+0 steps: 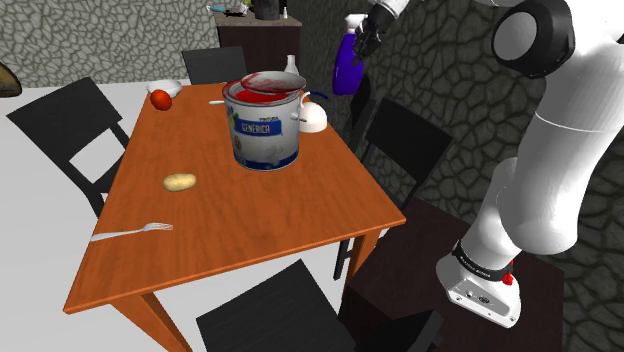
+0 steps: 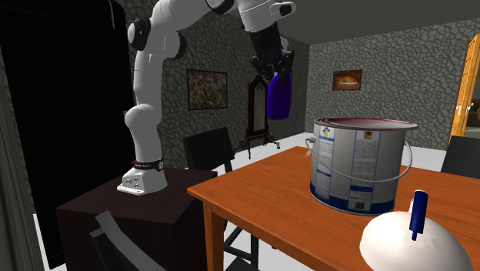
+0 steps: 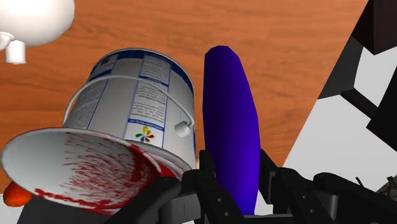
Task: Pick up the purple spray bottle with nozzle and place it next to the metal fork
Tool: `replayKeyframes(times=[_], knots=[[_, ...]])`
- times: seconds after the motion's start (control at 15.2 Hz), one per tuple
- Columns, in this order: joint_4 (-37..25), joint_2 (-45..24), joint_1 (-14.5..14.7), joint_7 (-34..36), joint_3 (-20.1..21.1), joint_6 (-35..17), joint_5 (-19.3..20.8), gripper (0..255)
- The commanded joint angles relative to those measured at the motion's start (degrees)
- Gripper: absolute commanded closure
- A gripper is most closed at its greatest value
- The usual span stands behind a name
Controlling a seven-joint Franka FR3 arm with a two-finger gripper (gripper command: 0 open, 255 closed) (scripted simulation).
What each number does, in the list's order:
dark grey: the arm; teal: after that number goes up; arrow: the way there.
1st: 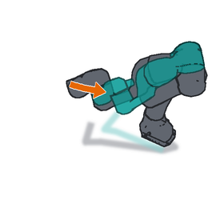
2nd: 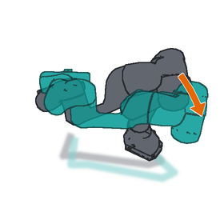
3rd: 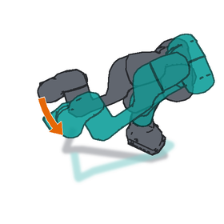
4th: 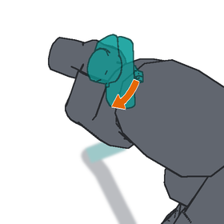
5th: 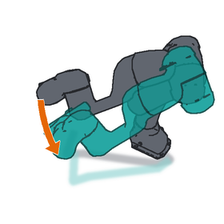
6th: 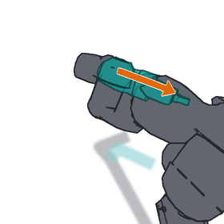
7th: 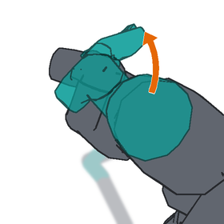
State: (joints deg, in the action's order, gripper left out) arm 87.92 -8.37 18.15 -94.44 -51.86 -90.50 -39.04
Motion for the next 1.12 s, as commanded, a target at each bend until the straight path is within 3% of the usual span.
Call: replayKeyframes(times=[0.0,0.46,1.06], knots=[[2.14,1.64,2.22,1.76,0.79,-2.58,1.23,255],[10.01,4.87,9.24,7.93,5.21,-13.69,3.38,255],[13.85,2.26,15.38,13.71,10.43,-24.43,1.22,255]])
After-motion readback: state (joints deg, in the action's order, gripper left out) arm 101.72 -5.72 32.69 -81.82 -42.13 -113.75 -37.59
